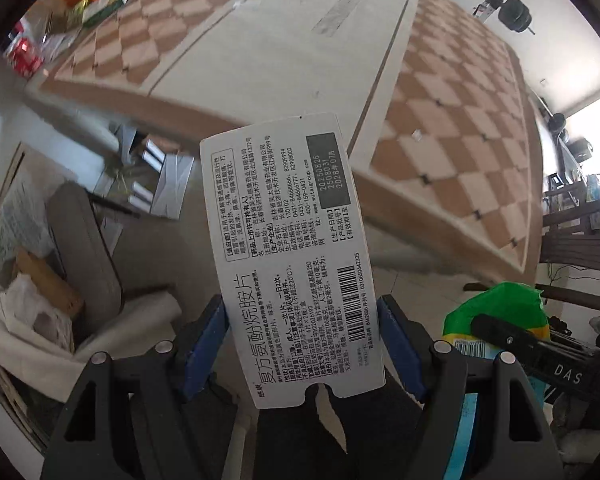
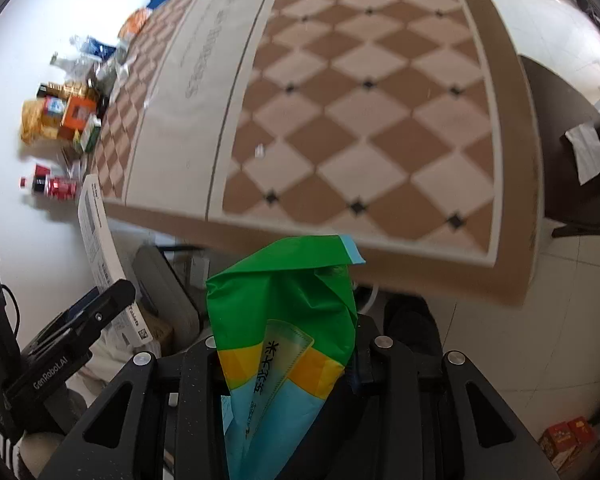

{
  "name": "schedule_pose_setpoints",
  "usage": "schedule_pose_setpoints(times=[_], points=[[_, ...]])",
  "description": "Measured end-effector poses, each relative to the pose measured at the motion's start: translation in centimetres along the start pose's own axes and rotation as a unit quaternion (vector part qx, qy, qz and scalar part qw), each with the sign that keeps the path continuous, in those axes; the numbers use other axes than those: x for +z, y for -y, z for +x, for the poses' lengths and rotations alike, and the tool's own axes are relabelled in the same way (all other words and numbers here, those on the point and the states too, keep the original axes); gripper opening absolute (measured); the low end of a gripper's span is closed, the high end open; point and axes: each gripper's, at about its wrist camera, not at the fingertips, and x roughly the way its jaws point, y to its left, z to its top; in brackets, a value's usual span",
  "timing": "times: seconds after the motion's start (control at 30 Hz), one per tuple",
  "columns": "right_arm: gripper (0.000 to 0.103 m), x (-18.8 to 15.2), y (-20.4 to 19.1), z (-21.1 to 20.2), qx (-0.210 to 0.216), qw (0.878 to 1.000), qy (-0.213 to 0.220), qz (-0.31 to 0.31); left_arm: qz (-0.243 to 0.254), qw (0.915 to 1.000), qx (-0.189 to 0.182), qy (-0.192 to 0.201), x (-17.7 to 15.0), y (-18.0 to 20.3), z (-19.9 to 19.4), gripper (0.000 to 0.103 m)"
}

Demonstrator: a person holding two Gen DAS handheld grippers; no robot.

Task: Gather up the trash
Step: 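Lift the card and snack bag and carry them down over the bin, then open both tools to drop the card and bag into the bin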

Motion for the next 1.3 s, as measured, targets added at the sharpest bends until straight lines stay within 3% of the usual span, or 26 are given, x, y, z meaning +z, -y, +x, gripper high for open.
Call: schedule_pose_setpoints(times=[0.13, 0.27, 0.5, 0.67, 0.77, 0.87, 0.93, 1.0, 1.07, 1.3], points=[[0.036, -4.8, 0.1, 7.5, -0.02, 0.997, -0.067, -0.028, -0.045, 0.9973, -0.017, -0.056, -2.5, -3.2, 6.9, 0.073], [0.036, -6.1, 2.2, 16.2, -0.054, 0.994, -0.087, -0.046, -0.07, 0.994, -0.024, -0.081, -2.8, -5.2, 15.4, 0.073], [0.036, -2.9, 8.9, 33.0, -0.083, 0.992, -0.092, -0.028, -0.095, 0.9861, -0.057, -0.124, -1.0, -7.4, 32.9, 0.074], [0.037, 0.2, 11.3, 41.8, -0.084, 0.991, -0.102, -0.031, -0.084, 0.9873, -0.044, -0.127, -0.2, -8.2, 39.9, 0.078], [0.041, 1.2, 11.5, 45.2, -0.083, 0.989, -0.115, -0.049, -0.073, 0.9882, -0.035, -0.13, -0.4, -8.1, 41.3, 0.099], [0.047, 1.5, 11.7, 47.0, -0.08, 0.988, -0.119, -0.054, -0.074, 0.9885, -0.023, -0.13, -0.8, -8.1, 41.3, 0.101], [0.059, 1.8, 11.7, 47.5, -0.08, 0.988, -0.117, -0.055, -0.073, 0.9894, -0.014, -0.125, -1.1, -8.2, 40.5, 0.101], [0.087, 1.9, 11.4, 47.5, -0.082, 0.989, -0.109, -0.056, -0.073, 0.9899, -0.004, -0.121, -1.5, -8.7, 39.9, 0.101], [0.101, 1.8, 11.0, 46.9, -0.092, 0.989, -0.102, -0.06, -0.073, 0.9904, 0.01, -0.117, -1.9, -8.7, 38.9, 0.101], [0.102, 0.5, 10.1, 41.5, -0.14, 0.984, -0.081, -0.081, -0.057, 0.9917, 0.052, -0.102, -4.4, -7.7, 33.7, 0.101]])
